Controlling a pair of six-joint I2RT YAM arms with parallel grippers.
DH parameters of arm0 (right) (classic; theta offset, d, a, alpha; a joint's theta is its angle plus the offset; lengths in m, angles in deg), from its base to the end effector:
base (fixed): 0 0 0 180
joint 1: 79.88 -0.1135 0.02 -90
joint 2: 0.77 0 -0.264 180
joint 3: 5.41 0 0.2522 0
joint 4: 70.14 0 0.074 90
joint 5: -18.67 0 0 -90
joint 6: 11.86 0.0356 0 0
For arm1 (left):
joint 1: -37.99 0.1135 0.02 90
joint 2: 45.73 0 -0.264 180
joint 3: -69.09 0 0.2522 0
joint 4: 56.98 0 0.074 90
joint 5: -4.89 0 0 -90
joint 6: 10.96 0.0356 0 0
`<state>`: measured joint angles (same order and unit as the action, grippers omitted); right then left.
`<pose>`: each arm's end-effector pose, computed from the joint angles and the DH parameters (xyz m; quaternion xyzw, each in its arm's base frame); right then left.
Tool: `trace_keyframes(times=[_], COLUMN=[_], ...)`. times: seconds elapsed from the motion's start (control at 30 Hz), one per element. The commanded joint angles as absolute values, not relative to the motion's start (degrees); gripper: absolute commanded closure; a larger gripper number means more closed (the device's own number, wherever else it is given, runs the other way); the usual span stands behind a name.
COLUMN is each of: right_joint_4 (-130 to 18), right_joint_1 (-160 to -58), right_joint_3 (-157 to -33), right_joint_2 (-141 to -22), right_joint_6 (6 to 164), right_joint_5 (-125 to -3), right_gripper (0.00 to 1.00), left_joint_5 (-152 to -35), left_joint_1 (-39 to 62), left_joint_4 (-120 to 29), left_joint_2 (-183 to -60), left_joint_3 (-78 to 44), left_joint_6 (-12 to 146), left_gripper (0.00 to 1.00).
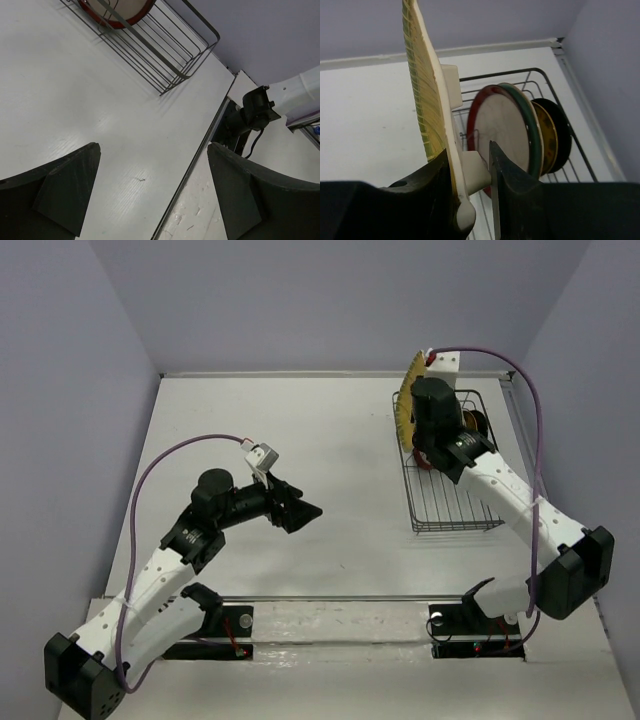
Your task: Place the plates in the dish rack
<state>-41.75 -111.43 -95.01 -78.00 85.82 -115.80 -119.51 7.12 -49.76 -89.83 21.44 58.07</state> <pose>0.2717 0.1376 0.3976 0.0699 0.7704 -0.0977 0.6261 0.1487 -0.1123 0.3062 0.2617 0.6767 -0.4796 0.4935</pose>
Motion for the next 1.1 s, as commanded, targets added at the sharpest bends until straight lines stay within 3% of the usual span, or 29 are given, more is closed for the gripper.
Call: trace_keyframes(times=[0.0, 0.53, 1.07], right_joint_4=[-46.88, -49.61, -53.21], right_joint_1=[-111.61, -103.53, -103.0], right_joint_3=[-98.46, -91.6, -89.93], right_joint_2=[-79.08, -83.21, -87.87], right_joint_6=[79.19, 83.14, 83.94], right_joint_5=[-130.12, -121.44, -116.94], right_gripper=[0.93, 0.93, 0.93], left_joint_5=[-118.43, -116.93, -116.93], left_joint_1=[5.91, 4.95, 5.03], left_joint_4=[-49.37, -48.84, -48.93], left_joint_2=[-87.66, -87.48, -88.18], left_joint_3=[18.07, 18.15, 18.15], left_joint_6=[60.23, 60.49, 60.32], left_gripper=[0.01, 0.01, 0.01])
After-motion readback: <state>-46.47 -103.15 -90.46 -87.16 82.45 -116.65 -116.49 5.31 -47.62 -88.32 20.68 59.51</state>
